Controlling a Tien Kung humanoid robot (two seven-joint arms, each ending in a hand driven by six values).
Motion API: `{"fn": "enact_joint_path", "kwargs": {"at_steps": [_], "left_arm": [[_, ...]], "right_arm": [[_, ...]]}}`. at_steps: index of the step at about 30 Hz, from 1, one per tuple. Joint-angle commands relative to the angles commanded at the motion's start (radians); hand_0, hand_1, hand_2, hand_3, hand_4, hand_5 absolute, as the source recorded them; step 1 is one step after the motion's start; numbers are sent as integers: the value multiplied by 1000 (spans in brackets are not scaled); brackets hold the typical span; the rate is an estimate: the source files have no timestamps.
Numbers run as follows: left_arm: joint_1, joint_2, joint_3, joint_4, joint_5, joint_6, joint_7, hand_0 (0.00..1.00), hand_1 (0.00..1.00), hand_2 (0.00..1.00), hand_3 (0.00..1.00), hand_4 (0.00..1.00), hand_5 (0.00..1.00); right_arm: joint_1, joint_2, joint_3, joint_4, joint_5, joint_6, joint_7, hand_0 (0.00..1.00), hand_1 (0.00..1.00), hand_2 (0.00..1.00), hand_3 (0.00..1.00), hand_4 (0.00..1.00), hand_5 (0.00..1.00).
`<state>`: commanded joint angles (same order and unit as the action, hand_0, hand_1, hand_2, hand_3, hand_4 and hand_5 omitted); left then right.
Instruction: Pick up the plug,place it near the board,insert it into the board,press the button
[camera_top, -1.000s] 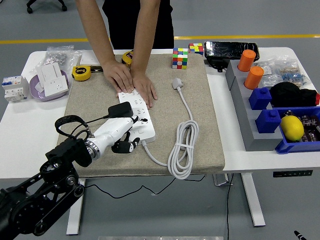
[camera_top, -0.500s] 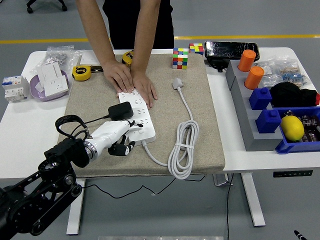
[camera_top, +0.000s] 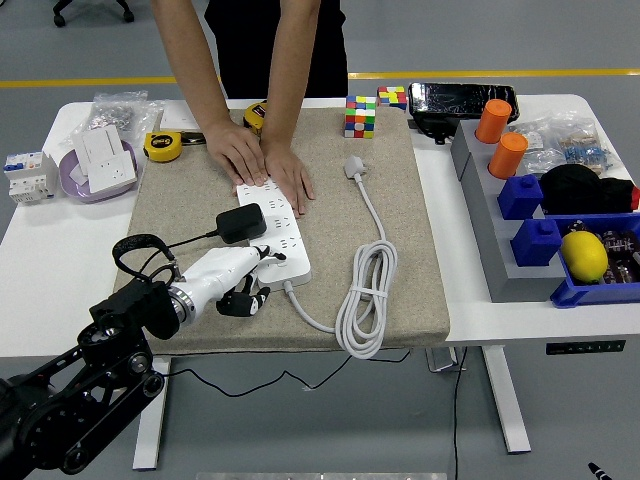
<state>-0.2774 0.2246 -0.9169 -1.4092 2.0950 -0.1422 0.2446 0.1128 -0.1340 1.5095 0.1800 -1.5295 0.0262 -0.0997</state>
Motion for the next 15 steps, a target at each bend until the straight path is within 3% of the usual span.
{"fn": "enact_joint_path", "kwargs": {"at_steps": [15], "left_arm": [[5, 3, 13, 11, 4, -25, 14, 161, 39, 164, 789, 491, 2]], "right_arm": [[-4, 0, -2, 0, 1, 0, 0, 892, 789, 760, 794, 998, 998]]}}
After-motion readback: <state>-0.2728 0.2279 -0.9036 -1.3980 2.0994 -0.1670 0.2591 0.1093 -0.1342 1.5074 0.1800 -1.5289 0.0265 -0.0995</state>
